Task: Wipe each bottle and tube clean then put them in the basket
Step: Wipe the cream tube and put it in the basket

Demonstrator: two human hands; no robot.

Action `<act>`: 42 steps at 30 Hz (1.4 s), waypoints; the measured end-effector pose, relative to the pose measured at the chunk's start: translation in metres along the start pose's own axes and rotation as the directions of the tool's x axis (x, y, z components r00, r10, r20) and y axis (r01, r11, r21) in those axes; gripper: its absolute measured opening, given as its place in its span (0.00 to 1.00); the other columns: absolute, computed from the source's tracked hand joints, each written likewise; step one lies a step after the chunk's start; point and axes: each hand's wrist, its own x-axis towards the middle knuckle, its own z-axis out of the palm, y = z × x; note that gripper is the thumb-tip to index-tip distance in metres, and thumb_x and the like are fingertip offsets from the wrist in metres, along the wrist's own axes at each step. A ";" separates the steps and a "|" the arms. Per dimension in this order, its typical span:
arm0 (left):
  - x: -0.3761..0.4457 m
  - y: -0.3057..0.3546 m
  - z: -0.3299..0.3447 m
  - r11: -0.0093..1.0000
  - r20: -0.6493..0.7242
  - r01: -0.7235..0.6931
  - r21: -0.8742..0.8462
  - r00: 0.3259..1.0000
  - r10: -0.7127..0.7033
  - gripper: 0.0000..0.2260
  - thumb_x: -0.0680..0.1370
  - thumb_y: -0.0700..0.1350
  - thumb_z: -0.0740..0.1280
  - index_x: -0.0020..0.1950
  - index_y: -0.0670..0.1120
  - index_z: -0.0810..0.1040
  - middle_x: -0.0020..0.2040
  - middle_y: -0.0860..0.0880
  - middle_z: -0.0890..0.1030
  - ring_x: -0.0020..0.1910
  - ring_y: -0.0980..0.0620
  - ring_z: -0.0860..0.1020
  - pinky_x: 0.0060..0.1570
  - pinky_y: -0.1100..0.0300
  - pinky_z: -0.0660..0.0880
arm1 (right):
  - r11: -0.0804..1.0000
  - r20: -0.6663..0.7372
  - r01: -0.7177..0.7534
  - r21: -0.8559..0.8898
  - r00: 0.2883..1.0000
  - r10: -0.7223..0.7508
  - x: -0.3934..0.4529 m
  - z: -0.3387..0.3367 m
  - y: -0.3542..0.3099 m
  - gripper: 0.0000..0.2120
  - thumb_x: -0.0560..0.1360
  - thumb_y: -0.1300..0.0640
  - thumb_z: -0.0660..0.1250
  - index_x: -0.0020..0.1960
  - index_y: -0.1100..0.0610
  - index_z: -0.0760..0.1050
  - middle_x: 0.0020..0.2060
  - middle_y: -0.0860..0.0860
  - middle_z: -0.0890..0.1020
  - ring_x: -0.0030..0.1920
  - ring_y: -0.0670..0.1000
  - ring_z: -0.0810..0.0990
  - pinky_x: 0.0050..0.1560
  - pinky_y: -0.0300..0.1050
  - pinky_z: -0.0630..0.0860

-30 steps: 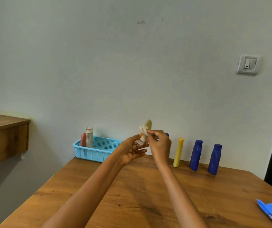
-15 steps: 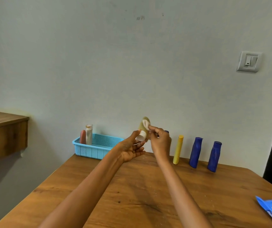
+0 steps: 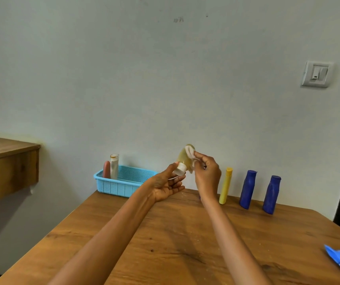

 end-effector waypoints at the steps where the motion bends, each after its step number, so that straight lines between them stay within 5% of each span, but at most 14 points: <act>1: 0.000 0.000 0.000 1.000 0.000 -0.005 -0.005 1.000 0.005 0.16 0.76 0.50 0.67 0.54 0.38 0.76 0.39 0.45 0.80 0.37 0.52 0.75 0.34 0.59 0.79 | 0.999 0.041 0.020 -0.033 0.999 -0.019 -0.002 0.002 0.000 0.12 0.76 0.65 0.64 0.58 0.61 0.78 0.53 0.54 0.81 0.49 0.43 0.75 0.42 0.23 0.69; 7: 0.000 0.001 -0.008 0.999 -0.065 -0.042 -0.015 0.997 0.041 0.11 0.76 0.49 0.67 0.42 0.40 0.75 0.33 0.45 0.80 0.36 0.52 0.76 0.38 0.58 0.79 | 0.994 0.147 0.084 -0.071 0.987 -0.073 -0.009 0.011 -0.001 0.06 0.74 0.61 0.68 0.48 0.61 0.82 0.43 0.54 0.83 0.39 0.44 0.76 0.35 0.27 0.71; 11: -0.003 0.000 -0.005 1.000 -0.015 -0.017 0.005 1.000 0.017 0.12 0.76 0.49 0.66 0.48 0.40 0.75 0.37 0.45 0.80 0.37 0.51 0.76 0.33 0.60 0.80 | 1.000 0.152 -0.006 -0.003 0.988 0.006 -0.002 0.001 -0.001 0.07 0.74 0.64 0.66 0.45 0.62 0.83 0.42 0.54 0.84 0.37 0.43 0.77 0.34 0.28 0.72; 16: -0.004 -0.002 -0.002 0.998 0.072 0.048 0.044 0.996 -0.051 0.18 0.77 0.51 0.63 0.55 0.37 0.77 0.35 0.46 0.76 0.35 0.52 0.73 0.46 0.57 0.76 | 0.987 -0.095 -0.102 0.123 0.989 0.114 0.018 -0.022 0.010 0.11 0.77 0.64 0.63 0.58 0.58 0.78 0.55 0.51 0.80 0.53 0.46 0.78 0.47 0.33 0.75; 21: -0.007 -0.005 0.001 0.995 0.121 0.065 0.070 0.990 -0.073 0.19 0.77 0.49 0.64 0.60 0.36 0.73 0.43 0.44 0.82 0.44 0.48 0.79 0.53 0.54 0.75 | 0.998 -0.021 -0.069 0.011 0.997 0.069 0.020 -0.026 0.013 0.15 0.78 0.66 0.61 0.62 0.59 0.75 0.60 0.53 0.79 0.60 0.50 0.76 0.54 0.36 0.74; 28: -0.004 -0.006 -0.009 0.996 0.043 0.020 0.088 0.999 -0.024 0.13 0.77 0.48 0.65 0.52 0.39 0.76 0.37 0.46 0.83 0.40 0.51 0.78 0.38 0.60 0.80 | 0.985 0.143 0.079 -0.152 0.988 -0.057 -0.004 0.004 0.007 0.08 0.76 0.64 0.64 0.50 0.58 0.82 0.48 0.52 0.82 0.41 0.43 0.77 0.36 0.26 0.70; 33: -0.003 -0.004 -0.011 0.995 0.019 0.032 0.096 0.999 -0.034 0.15 0.77 0.49 0.66 0.54 0.38 0.75 0.37 0.46 0.82 0.38 0.51 0.78 0.36 0.59 0.80 | 0.996 0.178 0.020 -0.083 0.984 -0.005 0.004 -0.004 0.003 0.10 0.75 0.66 0.63 0.44 0.60 0.83 0.44 0.52 0.84 0.38 0.42 0.77 0.35 0.26 0.72; 37: -0.006 -0.004 -0.007 0.987 0.048 0.064 0.146 0.996 -0.072 0.19 0.77 0.50 0.64 0.59 0.37 0.74 0.34 0.47 0.82 0.36 0.51 0.77 0.41 0.59 0.79 | 0.997 -0.059 -0.059 0.055 0.996 0.062 0.017 -0.020 0.010 0.12 0.77 0.65 0.62 0.56 0.58 0.80 0.55 0.52 0.82 0.53 0.46 0.79 0.51 0.35 0.76; 42: -0.004 -0.005 -0.002 0.981 0.051 0.047 0.187 0.997 -0.057 0.21 0.77 0.51 0.64 0.62 0.36 0.74 0.34 0.48 0.82 0.32 0.52 0.79 0.38 0.59 0.80 | 0.997 0.030 -0.047 -0.064 0.998 0.049 0.015 -0.018 0.018 0.17 0.78 0.67 0.59 0.65 0.57 0.74 0.62 0.53 0.78 0.62 0.51 0.76 0.57 0.37 0.72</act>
